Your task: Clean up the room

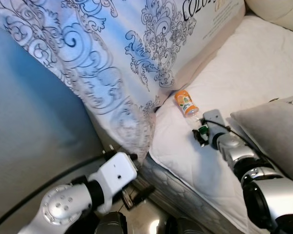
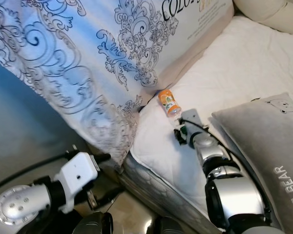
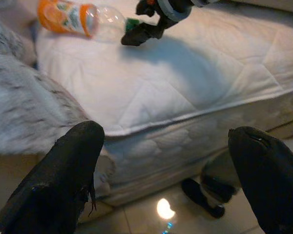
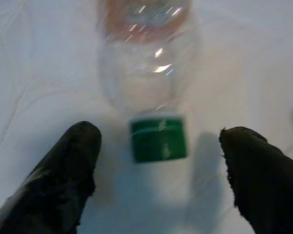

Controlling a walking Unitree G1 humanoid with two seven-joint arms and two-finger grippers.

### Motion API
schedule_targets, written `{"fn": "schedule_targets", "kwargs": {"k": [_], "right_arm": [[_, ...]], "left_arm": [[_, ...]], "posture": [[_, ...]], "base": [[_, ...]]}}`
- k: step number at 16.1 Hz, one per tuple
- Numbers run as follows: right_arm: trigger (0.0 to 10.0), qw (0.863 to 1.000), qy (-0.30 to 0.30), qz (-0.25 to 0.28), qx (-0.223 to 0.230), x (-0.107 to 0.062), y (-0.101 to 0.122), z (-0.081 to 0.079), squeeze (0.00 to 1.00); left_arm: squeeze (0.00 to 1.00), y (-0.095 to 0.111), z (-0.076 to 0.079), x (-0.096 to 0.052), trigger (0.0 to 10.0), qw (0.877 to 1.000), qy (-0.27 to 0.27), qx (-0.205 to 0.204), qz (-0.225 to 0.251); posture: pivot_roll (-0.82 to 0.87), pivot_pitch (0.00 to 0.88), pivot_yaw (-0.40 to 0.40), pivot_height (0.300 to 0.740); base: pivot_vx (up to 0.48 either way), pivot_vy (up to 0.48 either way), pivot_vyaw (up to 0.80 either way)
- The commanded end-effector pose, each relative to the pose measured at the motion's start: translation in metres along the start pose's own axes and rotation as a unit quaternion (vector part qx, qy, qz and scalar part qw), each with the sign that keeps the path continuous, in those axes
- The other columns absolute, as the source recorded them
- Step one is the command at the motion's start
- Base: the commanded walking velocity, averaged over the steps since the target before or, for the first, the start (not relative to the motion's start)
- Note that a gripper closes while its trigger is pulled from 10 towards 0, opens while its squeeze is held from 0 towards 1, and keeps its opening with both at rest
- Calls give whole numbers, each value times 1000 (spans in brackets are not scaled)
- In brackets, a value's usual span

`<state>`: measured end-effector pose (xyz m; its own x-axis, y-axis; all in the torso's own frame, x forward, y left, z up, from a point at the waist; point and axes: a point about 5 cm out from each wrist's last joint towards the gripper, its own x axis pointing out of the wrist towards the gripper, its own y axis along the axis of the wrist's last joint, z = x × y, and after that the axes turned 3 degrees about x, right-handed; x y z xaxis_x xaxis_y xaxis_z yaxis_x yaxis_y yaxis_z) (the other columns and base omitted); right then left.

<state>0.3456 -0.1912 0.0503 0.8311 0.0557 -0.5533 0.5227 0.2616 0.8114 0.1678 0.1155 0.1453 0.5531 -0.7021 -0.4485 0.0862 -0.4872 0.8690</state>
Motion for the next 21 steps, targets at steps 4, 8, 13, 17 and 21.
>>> {"fn": "schedule_targets", "kwargs": {"k": [4, 8, 13, 17, 21], "right_arm": [[0, 1000, 16, -4, 17, 0, -4, -6, 0], [0, 1000, 13, -4, 20, 0, -3, -4, 0], [0, 1000, 10, -2, 24, 0, -3, -4, 0], [0, 1000, 10, 3, 29, 0, -1, -4, 0], [0, 999, 7, 10, 34, 0, 0, -3, 0]], "left_arm": [[0, -7, 5, 3, 10000, 1000, 2, -4, -20], [0, -8, 8, 5, 10000, 1000, 7, -5, -23], [0, 2, 12, 6, 10000, 1000, 8, -4, -12], [0, 14, 11, 13, 10000, 1000, 8, -1, -4], [0, 9, 12, 33, 10000, 1000, 9, -8, -13]], "posture": [[223, 200, -22, 740], [229, 184, -27, 740], [234, 181, -28, 740], [237, 173, -26, 740], [225, 152, -30, 740]], "base": [[0, 0, 0], [0, 0, 0], [0, 0, 0], [0, 0, 0], [0, 0, 0]]}}
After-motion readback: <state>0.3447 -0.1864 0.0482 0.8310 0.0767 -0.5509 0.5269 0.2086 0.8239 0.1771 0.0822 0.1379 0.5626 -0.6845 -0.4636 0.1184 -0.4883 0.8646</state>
